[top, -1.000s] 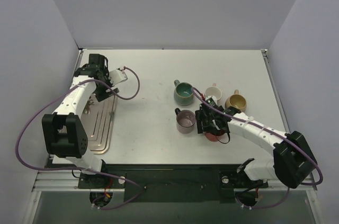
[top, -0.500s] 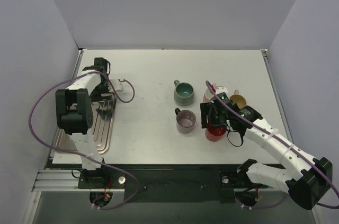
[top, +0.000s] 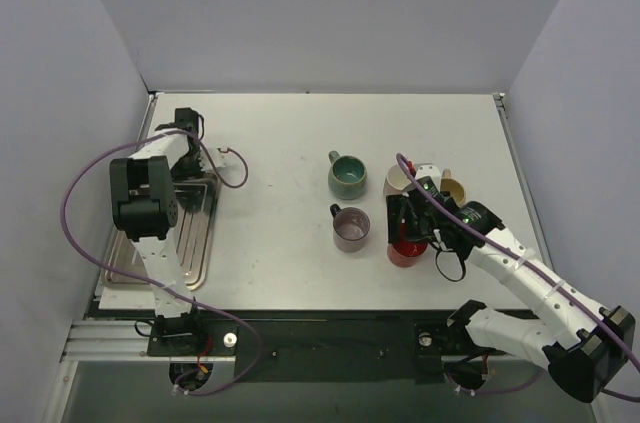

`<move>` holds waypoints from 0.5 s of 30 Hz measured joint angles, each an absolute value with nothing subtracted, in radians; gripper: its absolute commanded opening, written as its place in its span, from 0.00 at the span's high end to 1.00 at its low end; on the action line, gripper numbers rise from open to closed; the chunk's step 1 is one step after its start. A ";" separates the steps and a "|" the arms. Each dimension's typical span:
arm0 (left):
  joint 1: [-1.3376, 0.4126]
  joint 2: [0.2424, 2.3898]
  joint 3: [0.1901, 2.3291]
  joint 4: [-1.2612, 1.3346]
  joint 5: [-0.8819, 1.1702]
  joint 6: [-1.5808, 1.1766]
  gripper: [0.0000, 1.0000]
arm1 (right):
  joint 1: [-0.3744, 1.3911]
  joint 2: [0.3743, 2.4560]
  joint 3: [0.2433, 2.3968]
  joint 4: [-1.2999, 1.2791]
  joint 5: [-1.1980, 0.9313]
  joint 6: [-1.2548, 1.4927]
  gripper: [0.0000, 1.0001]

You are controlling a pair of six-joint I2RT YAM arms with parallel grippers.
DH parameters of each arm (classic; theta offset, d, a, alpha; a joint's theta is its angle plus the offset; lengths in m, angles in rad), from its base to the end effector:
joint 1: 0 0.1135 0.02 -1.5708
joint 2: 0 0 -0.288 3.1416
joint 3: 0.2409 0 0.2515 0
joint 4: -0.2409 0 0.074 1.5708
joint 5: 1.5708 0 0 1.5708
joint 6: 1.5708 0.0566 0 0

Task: Turn the mug right side up

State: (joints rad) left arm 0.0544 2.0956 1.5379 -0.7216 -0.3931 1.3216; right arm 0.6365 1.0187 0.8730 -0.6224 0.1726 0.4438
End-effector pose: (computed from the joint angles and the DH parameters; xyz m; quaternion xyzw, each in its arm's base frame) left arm 0.4377 0.0455 0.1634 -0.5516 -0.7988 -0.2397 0.0127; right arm 0.1768 0.1186 0.2925 -0.0547 0.9161 0.1321 0.3746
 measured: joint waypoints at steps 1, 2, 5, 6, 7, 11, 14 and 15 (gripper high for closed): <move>0.054 2.096 1.535 -0.723 -0.392 1.322 0.45 | 0.636 1.019 0.877 -0.624 0.175 0.444 0.20; 0.054 2.093 1.528 -0.722 -0.391 1.322 0.46 | 0.636 1.019 0.881 -0.626 0.178 0.443 0.20; 0.054 2.076 1.499 -0.730 -0.389 1.326 0.50 | 0.636 1.019 0.891 -0.628 0.183 0.442 0.20; 0.054 2.072 1.495 -0.736 -0.390 1.327 0.51 | 0.636 1.019 0.891 -0.628 0.184 0.441 0.20; 0.055 2.068 1.491 -0.744 -0.390 1.328 0.56 | 0.636 1.019 0.891 -0.630 0.185 0.440 0.20; 0.061 2.064 1.490 -0.751 -0.398 1.327 0.75 | 0.636 1.019 0.891 -0.636 0.193 0.436 0.20; 0.065 2.064 1.490 -0.759 -0.403 1.321 1.00 | 0.636 1.018 0.891 -0.640 0.196 0.435 0.20; 0.065 2.064 1.490 -0.759 -0.406 1.320 1.00 | 0.636 1.018 0.891 -0.641 0.196 0.434 0.20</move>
